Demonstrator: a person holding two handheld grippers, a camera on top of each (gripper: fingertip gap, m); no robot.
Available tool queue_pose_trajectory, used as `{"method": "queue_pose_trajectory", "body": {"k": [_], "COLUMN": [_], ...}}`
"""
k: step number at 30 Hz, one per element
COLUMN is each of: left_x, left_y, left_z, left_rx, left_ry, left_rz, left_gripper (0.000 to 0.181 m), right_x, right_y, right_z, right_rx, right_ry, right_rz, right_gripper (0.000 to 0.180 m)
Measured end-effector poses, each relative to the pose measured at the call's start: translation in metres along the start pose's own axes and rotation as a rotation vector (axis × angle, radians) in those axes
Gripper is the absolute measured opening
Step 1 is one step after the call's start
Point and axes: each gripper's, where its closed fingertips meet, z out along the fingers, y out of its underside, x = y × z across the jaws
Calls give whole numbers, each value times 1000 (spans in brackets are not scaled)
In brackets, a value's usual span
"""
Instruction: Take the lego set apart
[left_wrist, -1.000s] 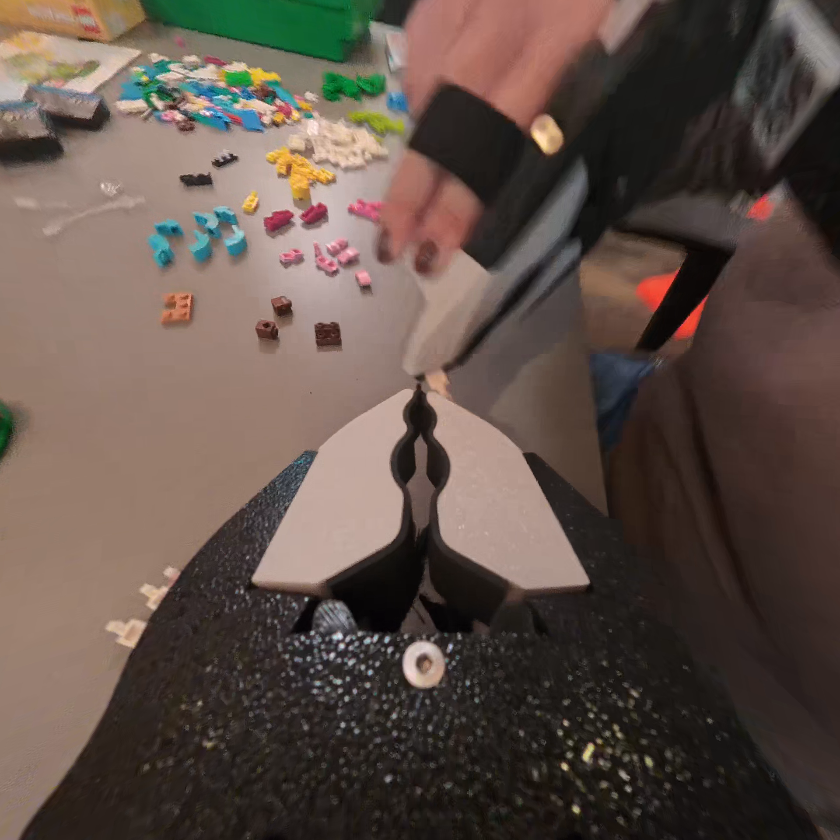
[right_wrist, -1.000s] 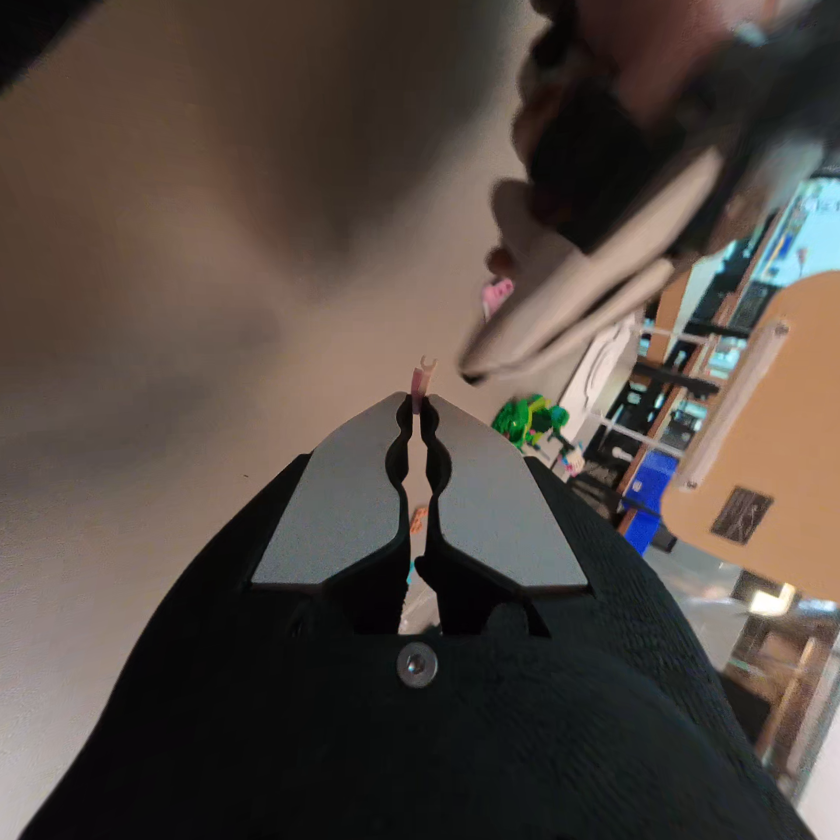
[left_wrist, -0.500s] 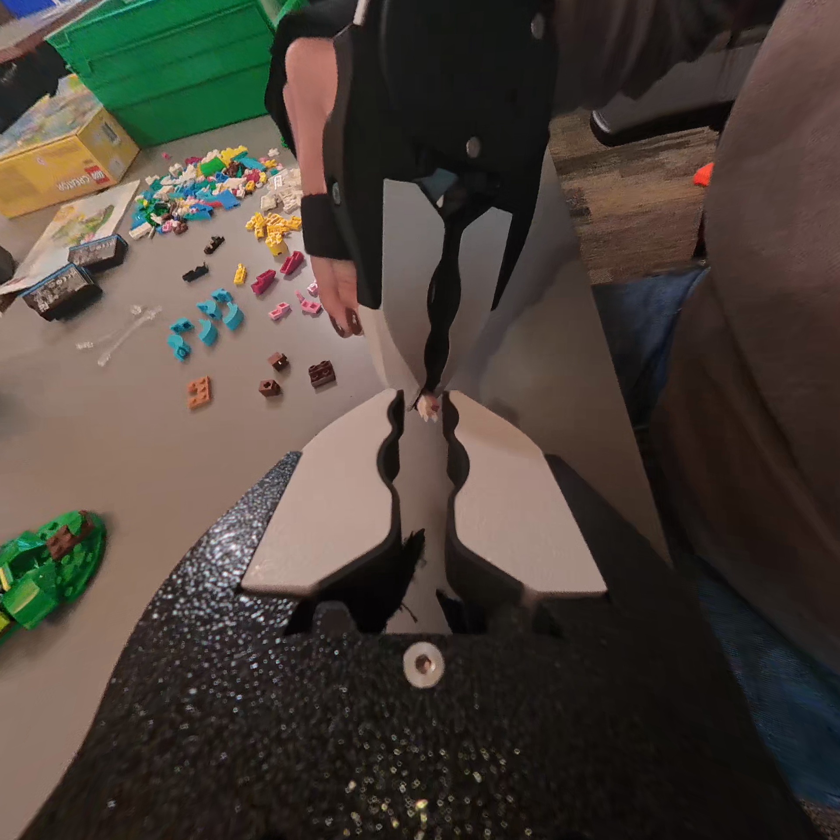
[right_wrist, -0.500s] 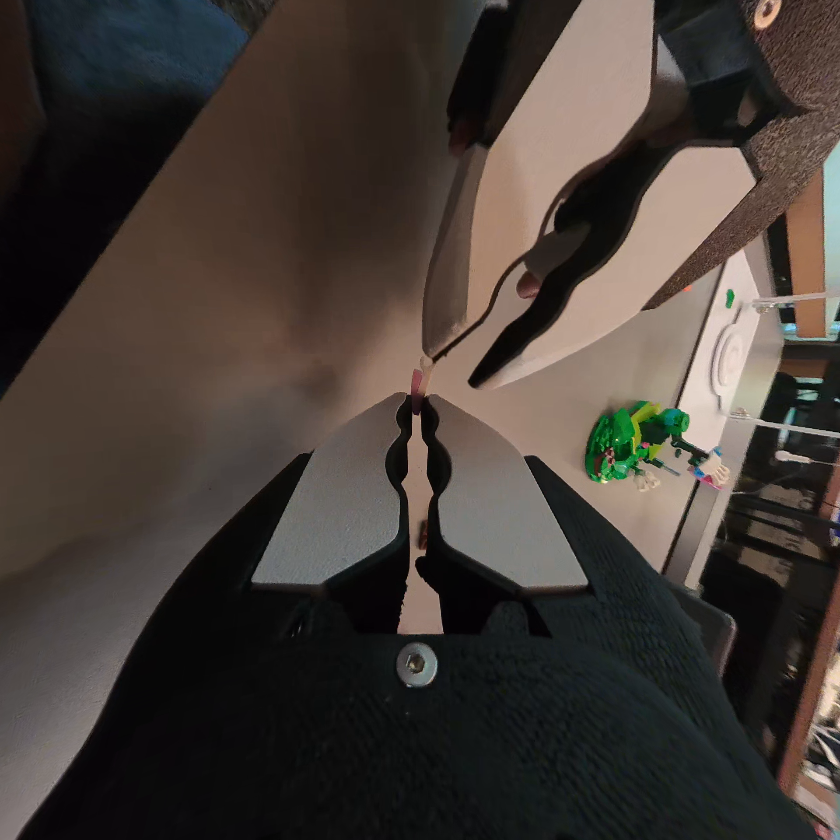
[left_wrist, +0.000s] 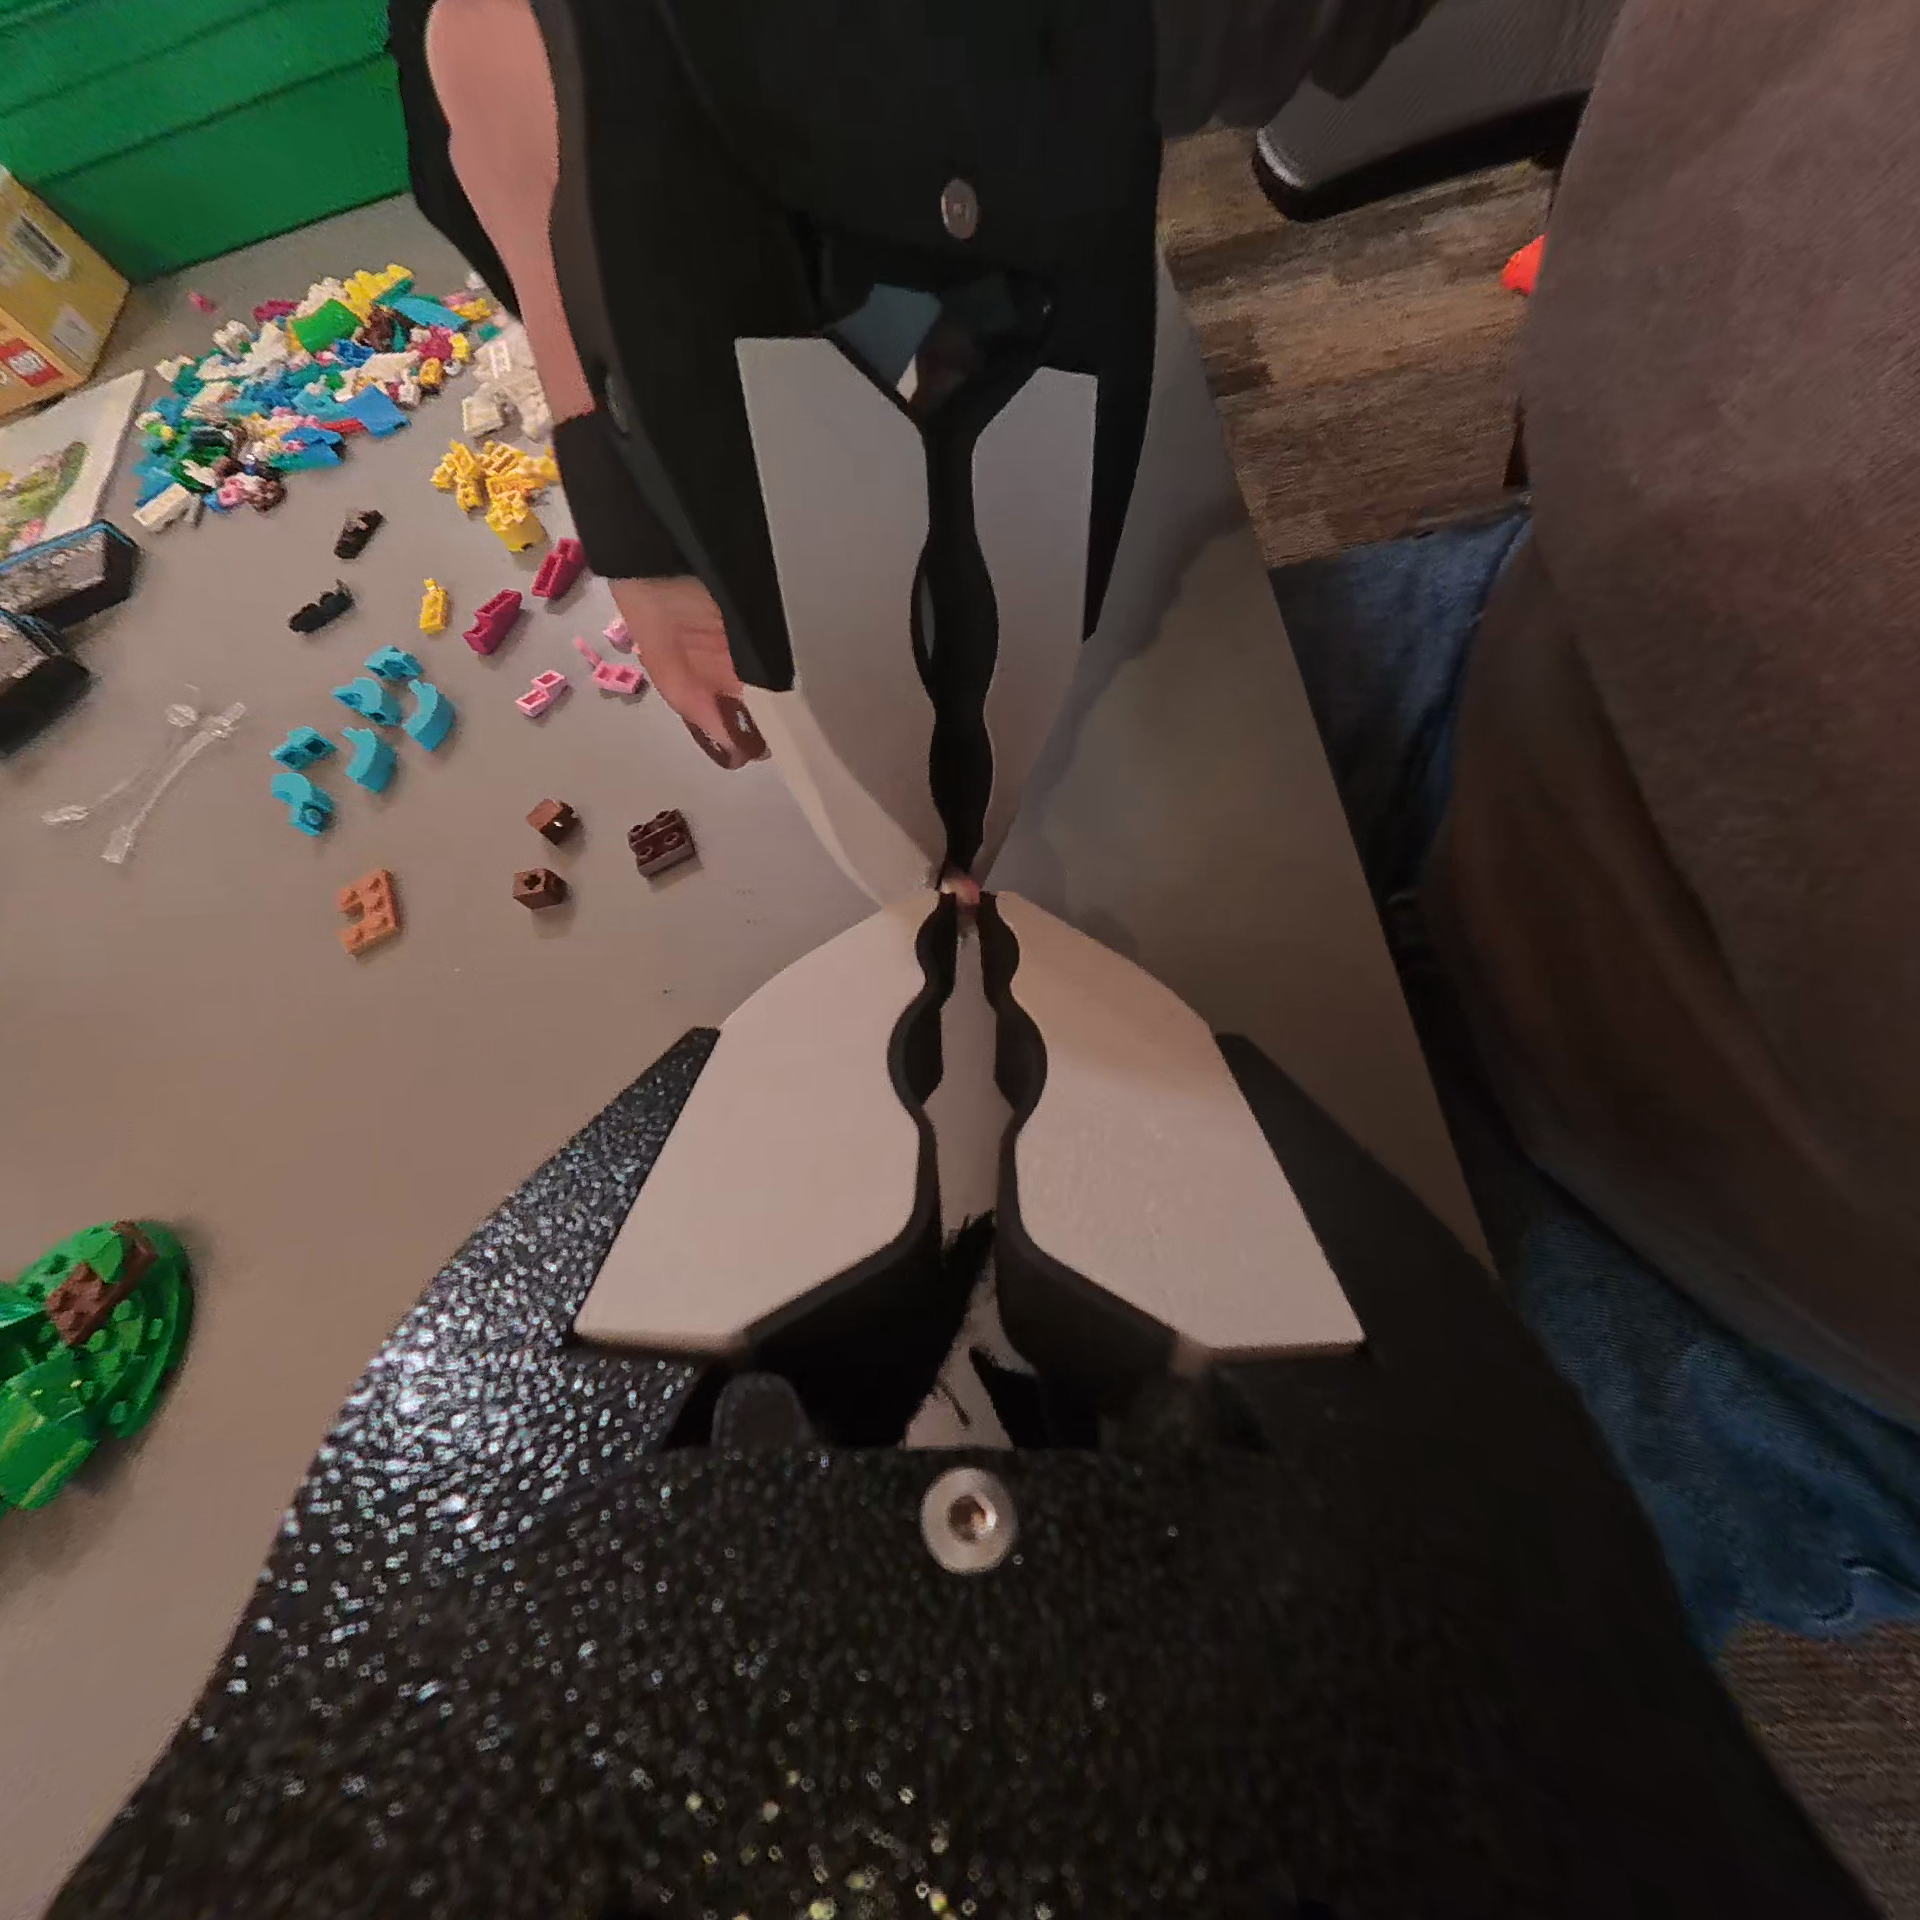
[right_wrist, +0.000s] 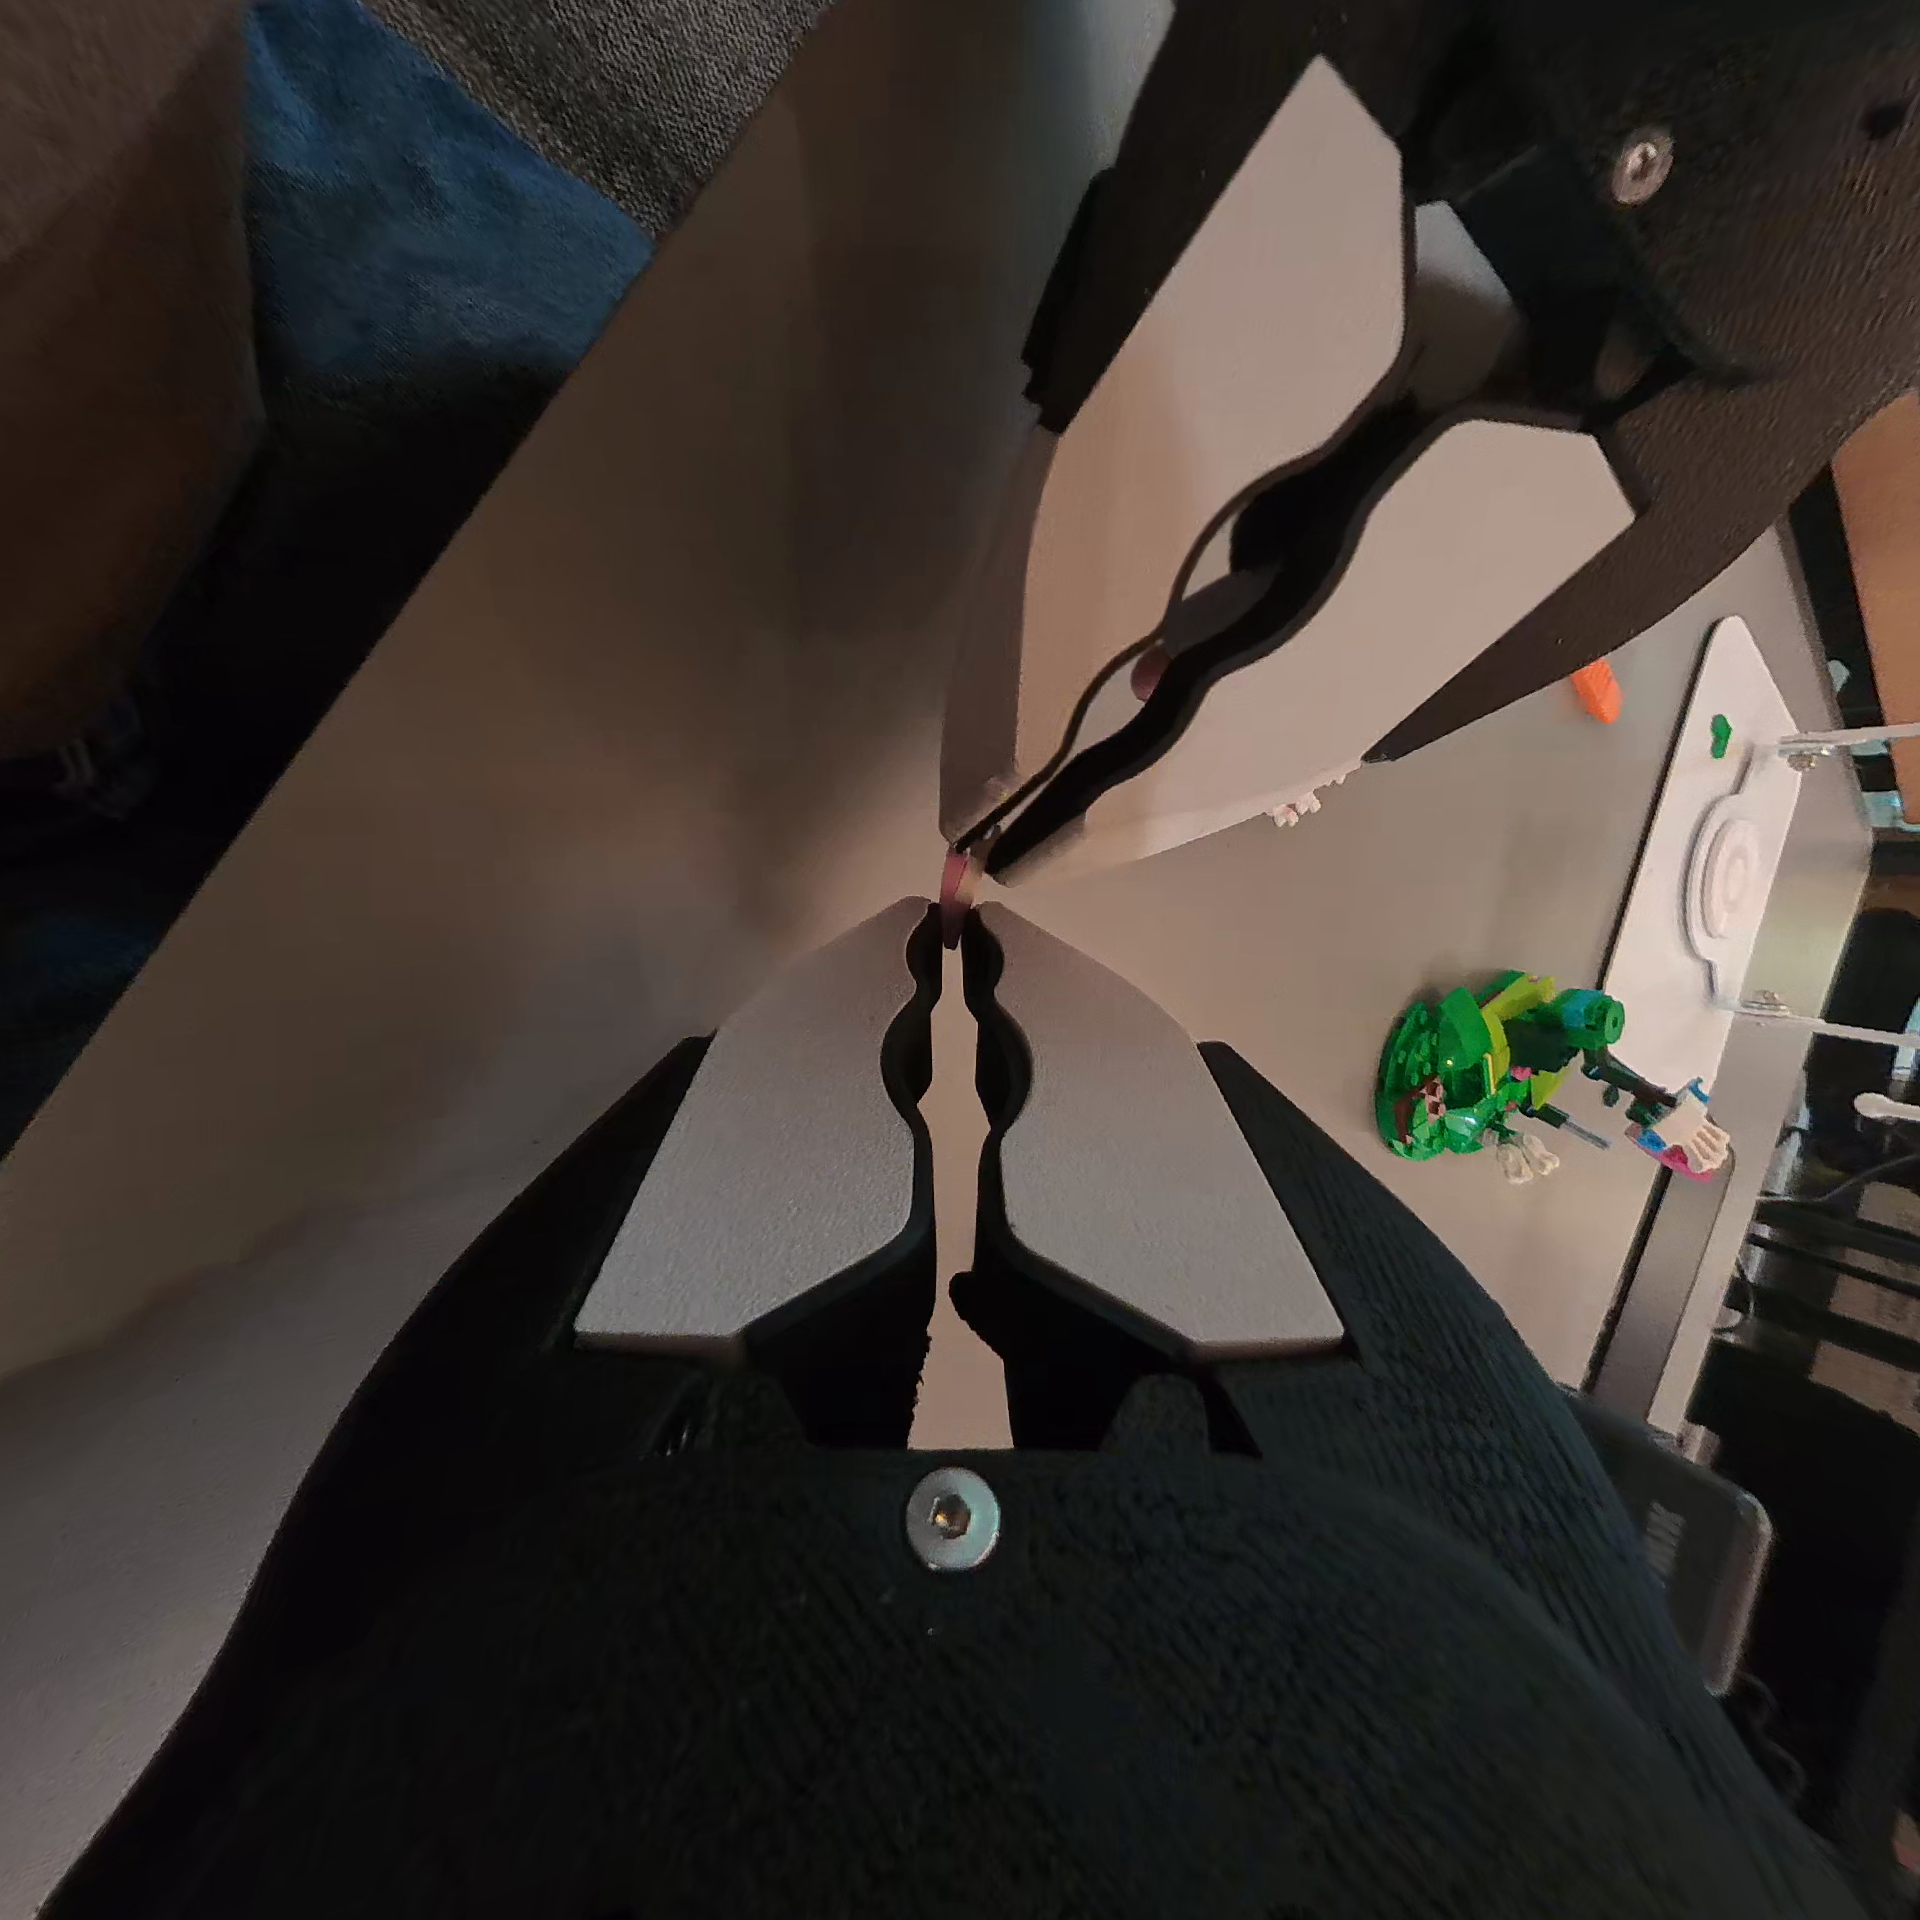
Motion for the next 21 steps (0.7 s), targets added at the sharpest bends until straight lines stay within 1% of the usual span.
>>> {"method": "queue_pose_trajectory", "body": {"k": [1, 3, 5, 7, 9, 10, 14, 17, 21], "left_x": [0, -1, -2, -8, -4, -3, 4, 0, 6], "left_y": [-1, -3, -6, -7, -4, -3, -3, -2, -5], "left_z": [-1, -2, -3, -3, -3, -2, -4, -3, 0], "left_rx": [8, 20, 37, 27, 2, -6, 1, -1, 15], "left_ry": [7, 3, -35, -97, -67, -54, 4, -24, 9], "left_rz": [-10, -9, 13, 37, 39, 36, 4, 11, 11], "left_gripper": [0, 0, 0, 12, 19, 20, 20, 14, 7], "right_x": [0, 0, 1, 0, -2, -2, -1, -3, -4], "right_y": [-1, -2, -2, -1, -2, -3, -2, -3, -5], "right_z": [0, -2, -5, -6, -5, -5, -7, -7, -8], "right_rx": [6, 19, 38, 36, 37, 42, 42, 42, 45], "right_ry": [-1, -3, -15, -26, -33, -35, -30, -35, -40], "right_rz": [-2, 7, 35, 41, 39, 40, 48, 43, 42], "right_gripper": [1, 1, 1, 1, 1, 1, 1, 1, 1]}}
